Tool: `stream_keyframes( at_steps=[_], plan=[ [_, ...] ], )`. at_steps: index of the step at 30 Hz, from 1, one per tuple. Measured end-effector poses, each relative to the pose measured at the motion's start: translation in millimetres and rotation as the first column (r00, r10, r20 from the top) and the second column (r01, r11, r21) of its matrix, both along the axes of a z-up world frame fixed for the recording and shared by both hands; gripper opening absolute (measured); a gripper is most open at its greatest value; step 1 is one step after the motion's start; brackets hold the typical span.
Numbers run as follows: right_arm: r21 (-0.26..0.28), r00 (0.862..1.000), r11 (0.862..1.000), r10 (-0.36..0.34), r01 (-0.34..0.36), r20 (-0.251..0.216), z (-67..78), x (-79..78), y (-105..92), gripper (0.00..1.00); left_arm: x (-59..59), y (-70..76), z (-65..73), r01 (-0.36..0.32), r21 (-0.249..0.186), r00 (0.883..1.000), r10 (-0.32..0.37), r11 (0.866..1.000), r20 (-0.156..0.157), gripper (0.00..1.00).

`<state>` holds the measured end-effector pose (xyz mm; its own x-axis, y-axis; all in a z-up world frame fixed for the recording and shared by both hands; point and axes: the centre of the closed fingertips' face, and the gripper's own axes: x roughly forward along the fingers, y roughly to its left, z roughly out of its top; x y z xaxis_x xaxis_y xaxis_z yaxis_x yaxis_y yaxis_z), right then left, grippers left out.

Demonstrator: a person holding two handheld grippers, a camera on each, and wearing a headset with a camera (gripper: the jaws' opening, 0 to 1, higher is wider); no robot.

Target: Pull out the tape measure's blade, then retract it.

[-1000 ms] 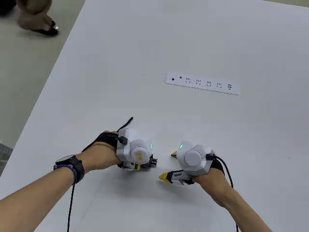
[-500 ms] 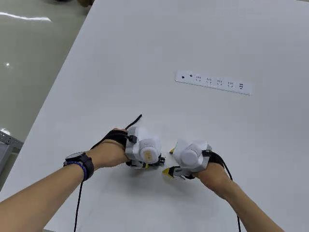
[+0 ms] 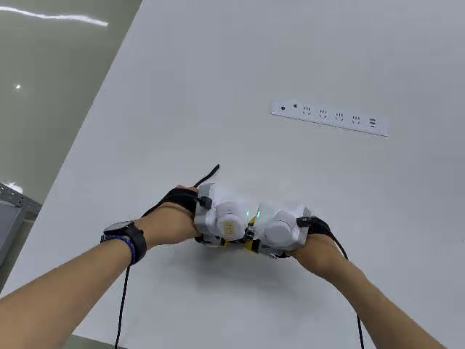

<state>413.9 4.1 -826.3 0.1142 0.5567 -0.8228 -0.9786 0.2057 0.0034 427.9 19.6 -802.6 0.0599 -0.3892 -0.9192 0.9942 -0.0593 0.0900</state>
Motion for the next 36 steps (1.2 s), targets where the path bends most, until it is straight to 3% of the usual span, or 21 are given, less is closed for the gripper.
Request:
stream_keyframes(
  at_steps=[18,24,36],
  plan=[
    [0.019,1.000,1.000,-0.009,0.010,-0.020,-0.1,0.4,-1.7,0.21,0.2,0.6,-0.5,-0.004,0.005,1.000,0.004,1.000,-0.005,0.37],
    [0.024,0.999,1.000,-0.013,0.013,-0.035,0.4,-0.7,-7.2,0.15,0.7,0.8,-0.2,-0.004,0.005,1.000,0.004,1.000,-0.008,0.37],
    [0.006,0.999,1.000,-0.021,0.021,-0.032,1.1,0.0,-5.3,0.15,1.0,-0.7,-0.4,-0.007,0.013,1.000,0.007,1.000,-0.013,0.37]
  ],
)
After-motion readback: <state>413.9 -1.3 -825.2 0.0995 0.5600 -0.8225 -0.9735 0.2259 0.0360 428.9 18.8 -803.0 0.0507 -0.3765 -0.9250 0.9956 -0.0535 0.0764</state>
